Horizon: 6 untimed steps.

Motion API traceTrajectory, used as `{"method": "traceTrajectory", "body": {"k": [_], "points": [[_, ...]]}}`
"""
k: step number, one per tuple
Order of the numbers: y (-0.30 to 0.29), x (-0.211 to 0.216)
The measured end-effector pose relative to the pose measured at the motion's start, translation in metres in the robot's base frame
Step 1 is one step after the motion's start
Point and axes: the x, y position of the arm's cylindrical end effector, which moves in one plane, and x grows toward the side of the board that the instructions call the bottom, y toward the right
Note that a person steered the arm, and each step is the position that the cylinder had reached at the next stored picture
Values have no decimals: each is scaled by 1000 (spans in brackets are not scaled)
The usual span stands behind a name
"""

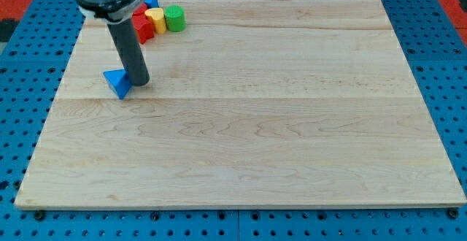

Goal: Push the blue triangle towards the bottom left

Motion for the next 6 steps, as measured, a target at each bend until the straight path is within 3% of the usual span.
{"method": "traceTrajectory", "body": {"k": [1, 2, 3, 5, 6], "points": [[-31, -4], [-60, 23], [-83, 12], [-68, 102], [-63, 112]]}}
